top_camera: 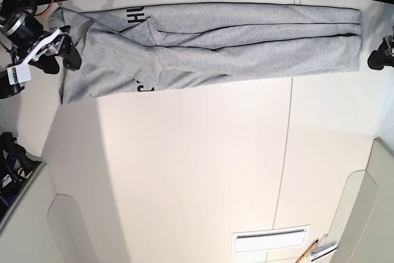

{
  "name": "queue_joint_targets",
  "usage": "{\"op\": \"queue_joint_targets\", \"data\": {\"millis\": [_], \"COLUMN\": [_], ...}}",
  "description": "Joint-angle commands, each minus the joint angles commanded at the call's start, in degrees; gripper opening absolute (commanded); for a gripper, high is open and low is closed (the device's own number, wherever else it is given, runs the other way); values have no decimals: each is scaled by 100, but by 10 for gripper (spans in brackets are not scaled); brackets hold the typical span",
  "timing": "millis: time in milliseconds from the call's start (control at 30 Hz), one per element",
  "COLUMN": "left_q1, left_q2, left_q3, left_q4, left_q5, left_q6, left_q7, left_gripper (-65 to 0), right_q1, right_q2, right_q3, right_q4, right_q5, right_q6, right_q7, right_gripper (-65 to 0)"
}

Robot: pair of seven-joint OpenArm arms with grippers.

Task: Fold the T-shirt properly
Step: 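Fold the grasped edge over onto the folded strip with both grippers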

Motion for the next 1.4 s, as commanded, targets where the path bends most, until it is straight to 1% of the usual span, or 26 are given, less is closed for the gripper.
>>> {"op": "queue_joint_targets", "data": {"millis": [67,100,200,233,267,300,333,367,467,500,533,600,667,767,867,933,1067,1133,1167,1300,1333,1400], "left_q1": [-2,-2,0,-2,0,-2,-2,-4,-4,-2,-4,-4,-4,-4,-4,-4,-4,-2,0,0,20,160], "left_q2": [70,131,404,474,516,529,529,527,529,529,529,529,529,529,529,529,529,529,529,527,525,509], "left_q3": [0,0,0,0,0,0,0,0,0,0,0,0,0,0,120,404,1161,1364,1405,1414,1414,1414], "left_q4": [0,0,-26,-68,-120,-190,-264,-323,-476,-540,-597,-693,-780,-986,-1217,-1307,-1355,-1355,-1355,-1355,-1353,-1346], "left_q5": [52,173,623,756,841,870,870,870,868,870,868,885,1043,1060,1060,1060,1086,1128,1130,1117,1073,979], "left_q6": [0,0,0,0,0,0,0,0,0,0,0,0,0,0,0,0,0,0,0,0,0,0], "left_q7": [-197,-295,-566,-667,-769,-852,-918,-964,-988,-1012,-1014,-1115,-1191,-1182,-1187,-1185,-1182,-1172,-1106,-564,-479,-466], "left_gripper": [-209,-189,-188,-188,-188,-188,-188,-188,-188,-188,-188,-188,-188,-188,-188,-188,-188,-188,-188,-188,-188,-188], "right_q1": [2,0,39,109,227,354,498,610,785,780,780,782,780,780,776,778,776,778,778,778,778,778], "right_q2": [2,0,7,15,22,33,35,35,35,33,35,33,33,33,33,33,33,33,33,35,33,33], "right_q3": [0,0,0,-7,-7,-9,-7,-7,-7,-7,-7,-7,-7,-7,-7,-7,-7,-7,-7,-7,-7,-7], "right_q4": [-83,-146,-549,-772,-1025,-1307,-1578,-1818,-2218,-2225,-2223,-2223,-2221,-2223,-2221,-2223,-2223,-2223,-2223,-2223,-2223,-2223], "right_q5": [-254,-308,-337,-334,-332,-332,-332,-332,-332,-326,-306,-308,-291,-291,-291,-289,-291,-291,-291,-289,-289,-289], "right_q6": [-87,-85,-76,-72,-28,-13,-17,-17,-17,-17,-17,-17,-17,-17,-17,-17,-17,-17,-17,-20,-20,-20], "right_q7": [157,260,564,601,601,601,599,595,557,560,560,562,560,560,557,557,544,509,485,470,470,470], "right_gripper": [-262,-262,-262,-262,-265,-267,-282,-311,-464,-508,-534,-545,-553,-595,-595,-595,-595,-595,-595,-595,-595,-595]}}
